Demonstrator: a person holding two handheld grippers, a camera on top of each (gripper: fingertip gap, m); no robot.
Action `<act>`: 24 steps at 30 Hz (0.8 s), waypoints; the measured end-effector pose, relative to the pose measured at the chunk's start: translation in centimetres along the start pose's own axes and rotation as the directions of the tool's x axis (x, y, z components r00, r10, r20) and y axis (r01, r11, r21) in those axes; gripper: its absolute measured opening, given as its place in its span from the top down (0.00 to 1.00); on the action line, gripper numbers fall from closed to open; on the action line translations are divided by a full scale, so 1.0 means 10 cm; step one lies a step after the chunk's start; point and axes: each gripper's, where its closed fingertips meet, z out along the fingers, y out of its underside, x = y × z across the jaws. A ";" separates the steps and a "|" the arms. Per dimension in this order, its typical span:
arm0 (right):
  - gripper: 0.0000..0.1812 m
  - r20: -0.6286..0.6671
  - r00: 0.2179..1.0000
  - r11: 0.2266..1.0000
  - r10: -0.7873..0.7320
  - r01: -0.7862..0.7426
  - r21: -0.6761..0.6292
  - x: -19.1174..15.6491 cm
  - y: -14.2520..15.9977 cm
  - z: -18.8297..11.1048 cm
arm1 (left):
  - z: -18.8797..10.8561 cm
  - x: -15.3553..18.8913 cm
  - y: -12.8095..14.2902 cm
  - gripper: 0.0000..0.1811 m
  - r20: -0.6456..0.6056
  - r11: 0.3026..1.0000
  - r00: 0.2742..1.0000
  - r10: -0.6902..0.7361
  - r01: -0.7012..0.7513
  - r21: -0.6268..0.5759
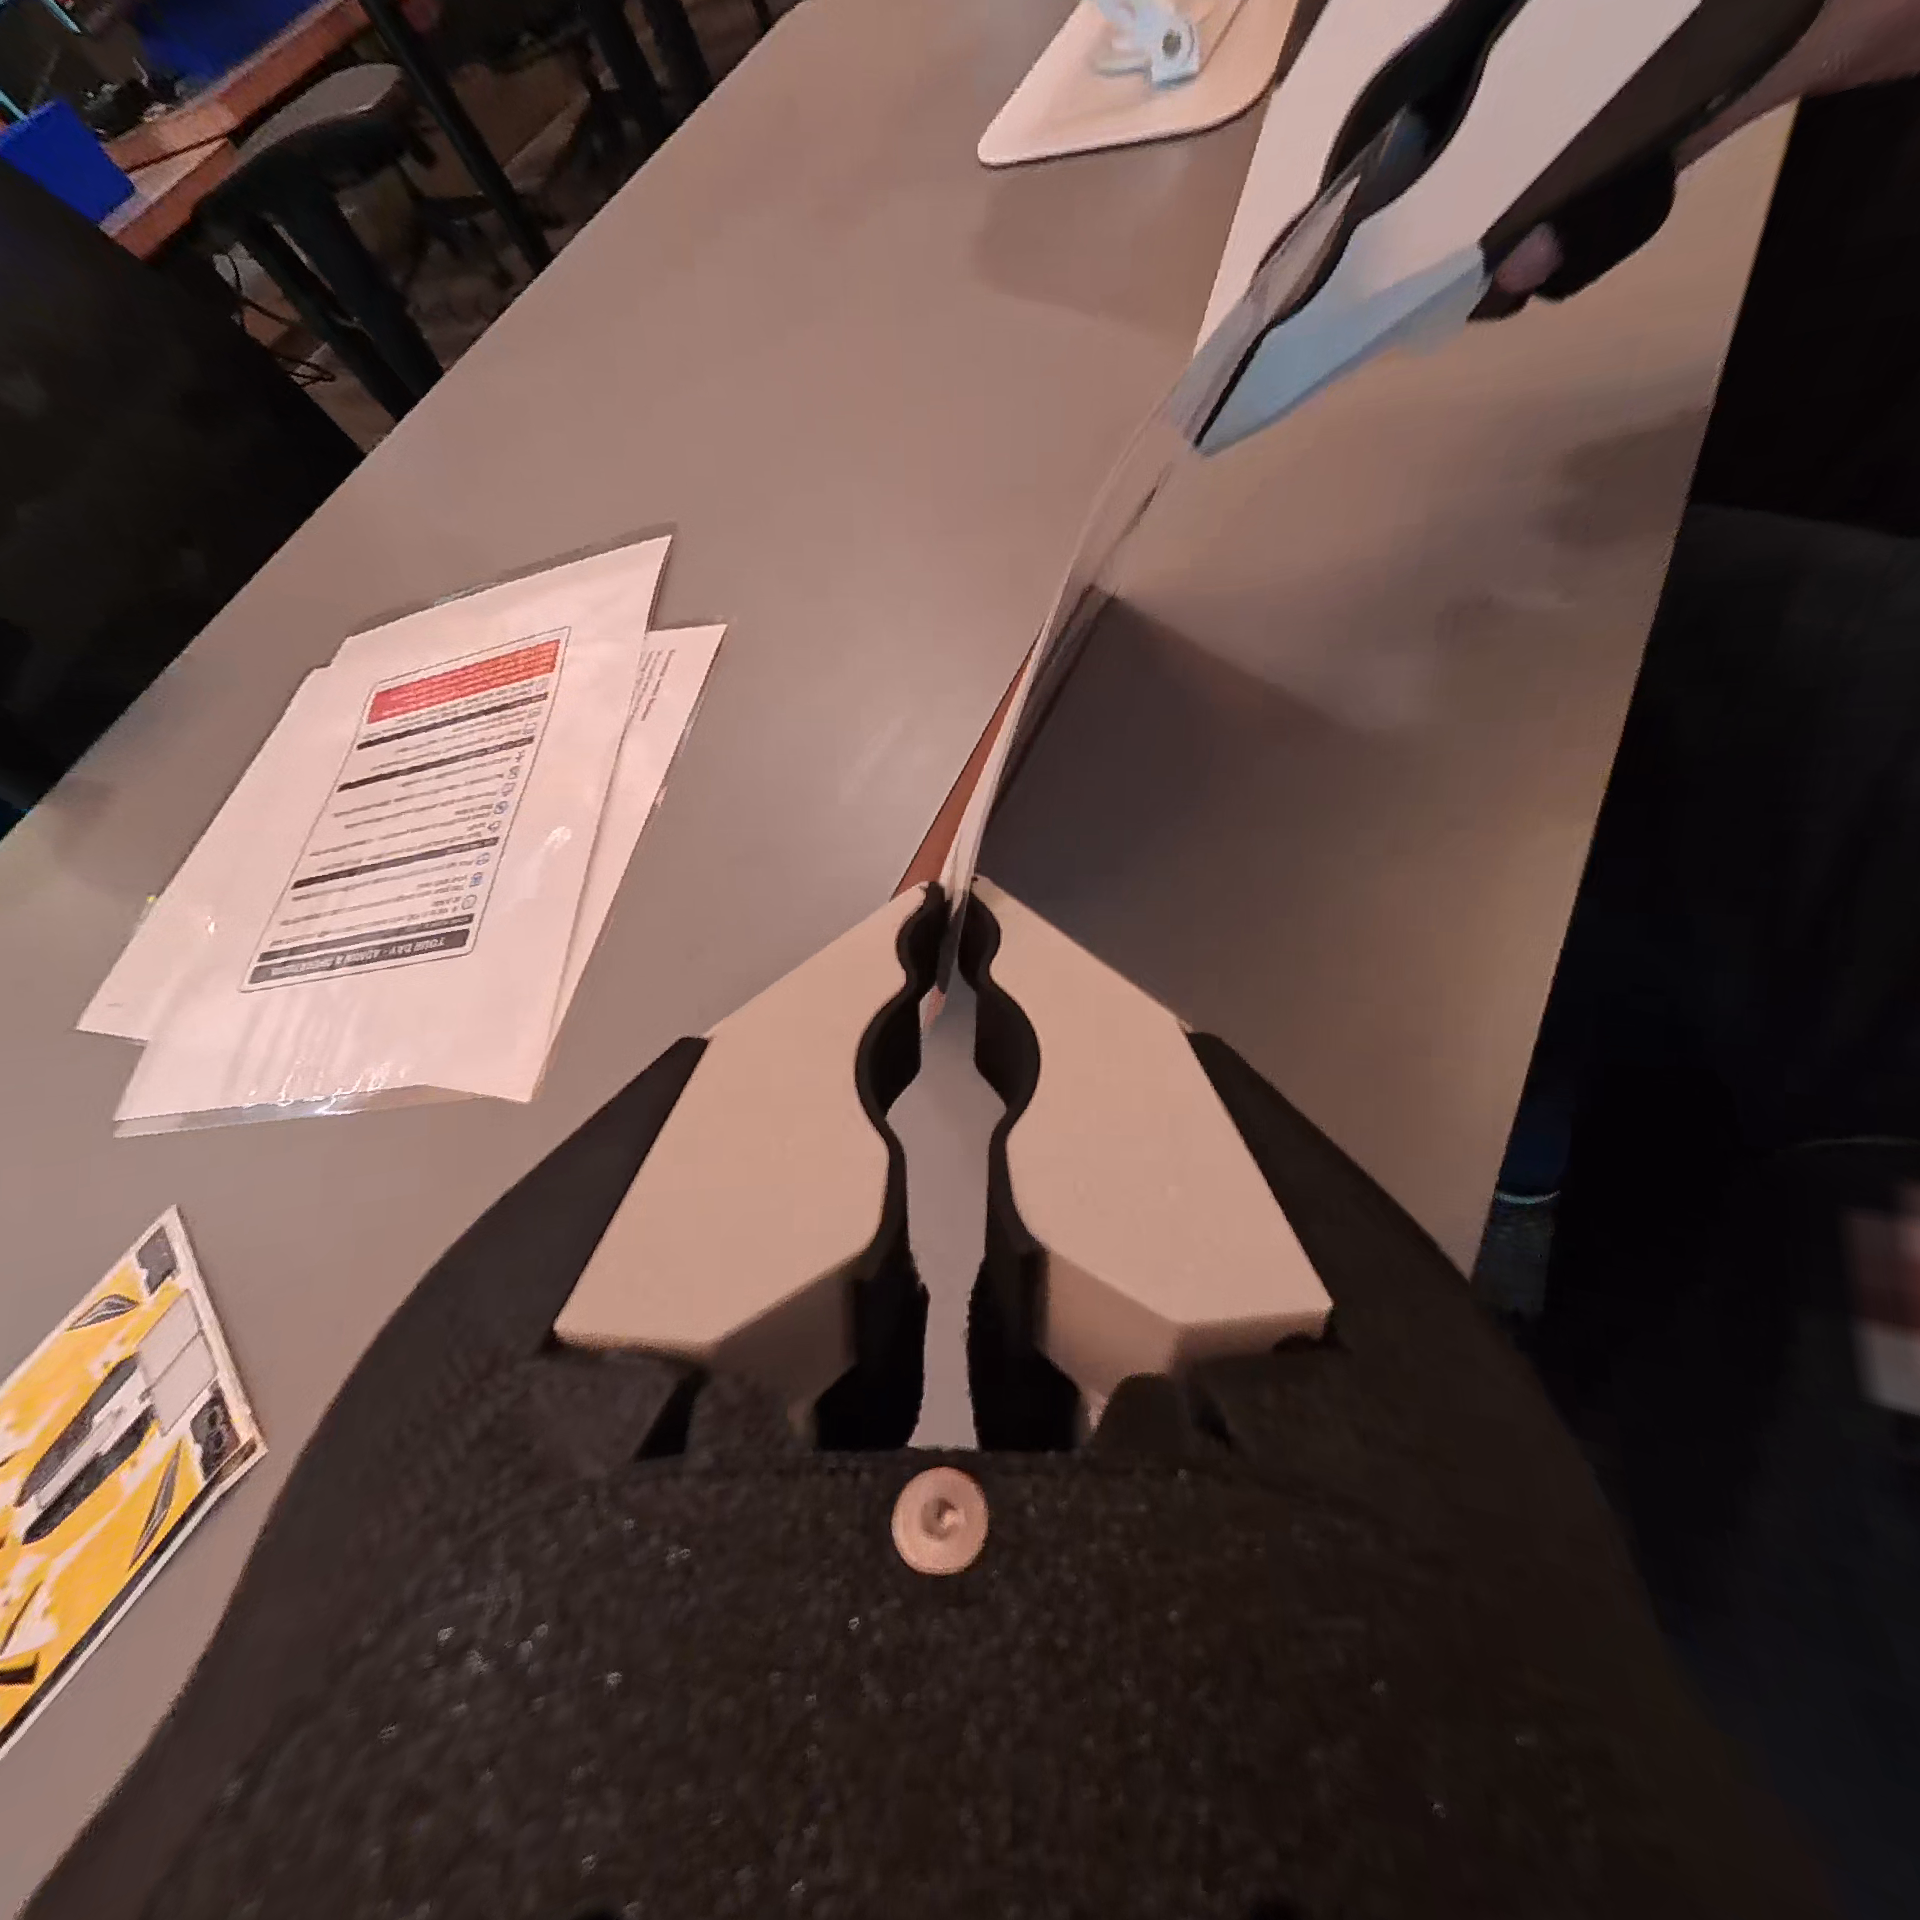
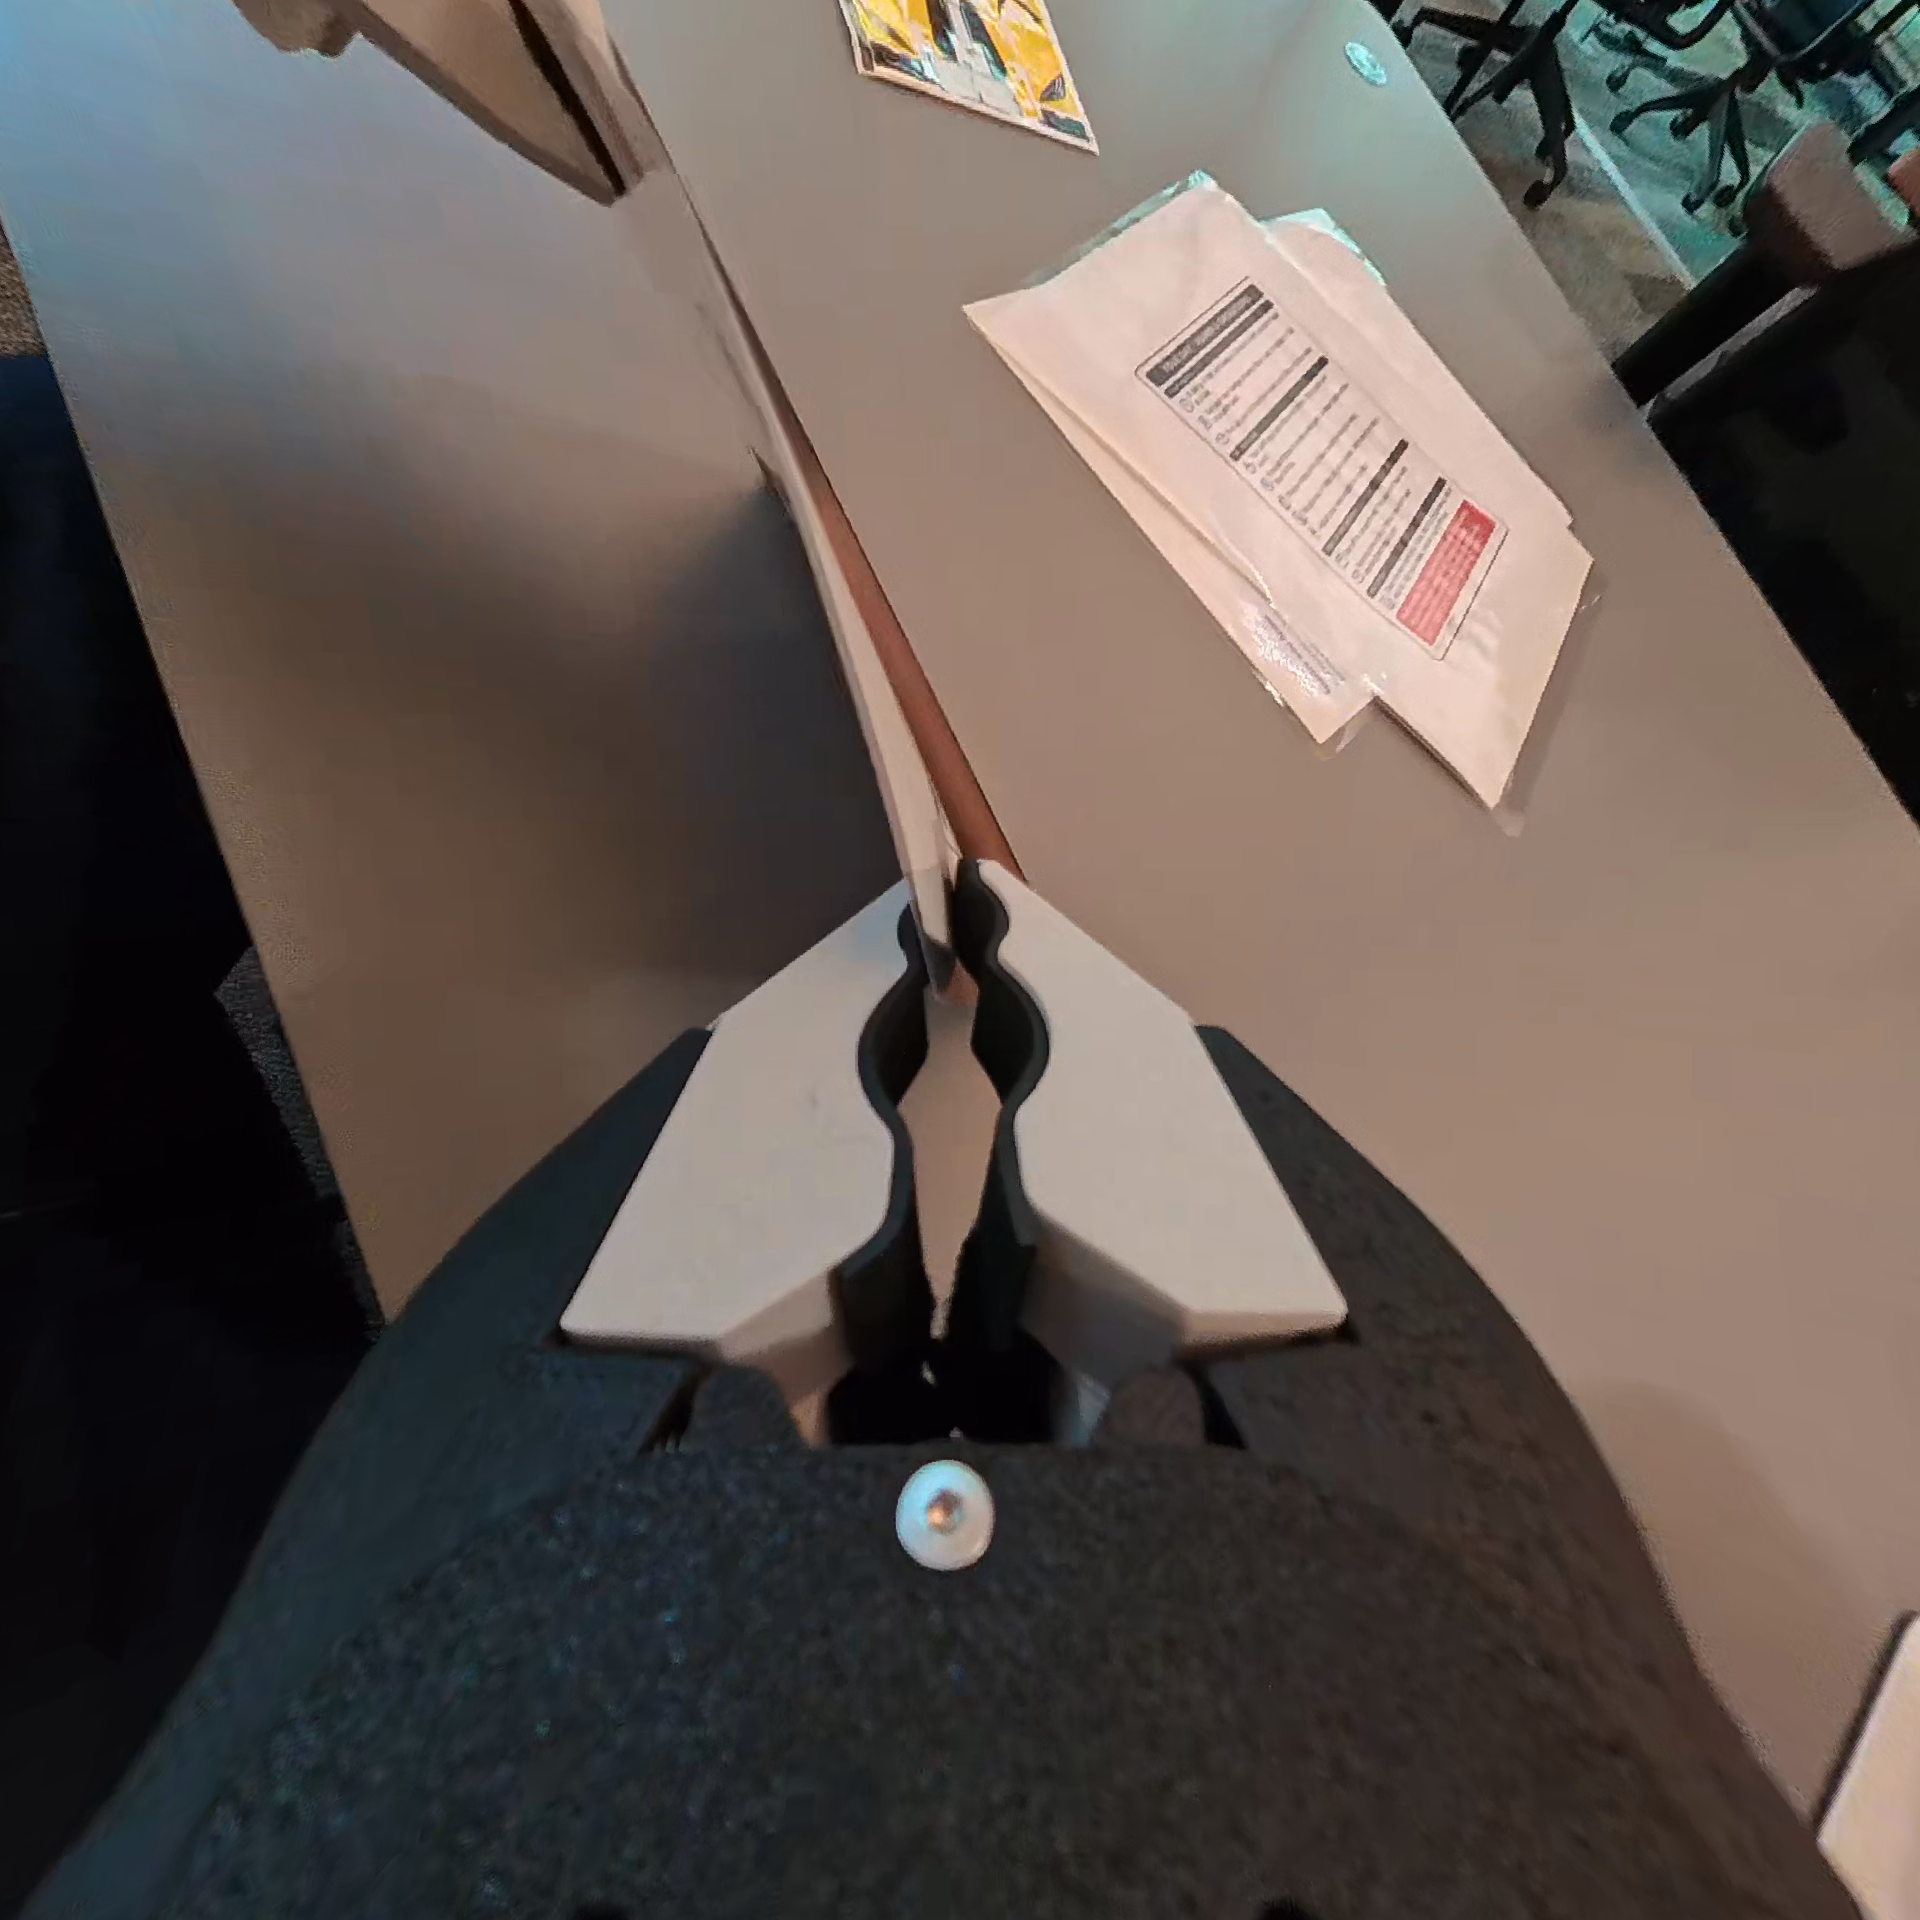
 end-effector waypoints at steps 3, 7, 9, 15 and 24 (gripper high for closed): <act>1.00 0.019 0.999 0.999 0.028 -0.027 -0.020 -0.02 0.08 0.08 | 0.07 -0.01 0.12 0.99 -0.007 0.998 1.000 -0.025 0.025 -0.050; 0.99 0.014 0.997 0.997 0.071 -0.071 -0.036 -0.01 0.16 0.19 | 0.17 -0.01 0.25 0.98 -0.036 0.991 0.993 -0.111 0.108 -0.079; 0.99 0.006 0.996 0.996 0.087 -0.086 -0.036 0.01 0.17 0.20 | 0.19 -0.02 0.27 0.98 -0.036 0.990 0.992 -0.119 0.116 -0.083; 0.83 -0.014 0.987 0.987 0.159 -0.160 -0.027 0.02 0.21 0.13 | 0.14 0.06 0.29 0.85 -0.064 0.983 0.985 -0.160 0.153 -0.102; 0.77 -0.032 0.948 0.949 0.316 -0.314 0.037 -0.19 0.25 -0.32 | -0.36 0.19 0.19 0.80 -0.056 0.944 0.942 -0.330 0.330 -0.014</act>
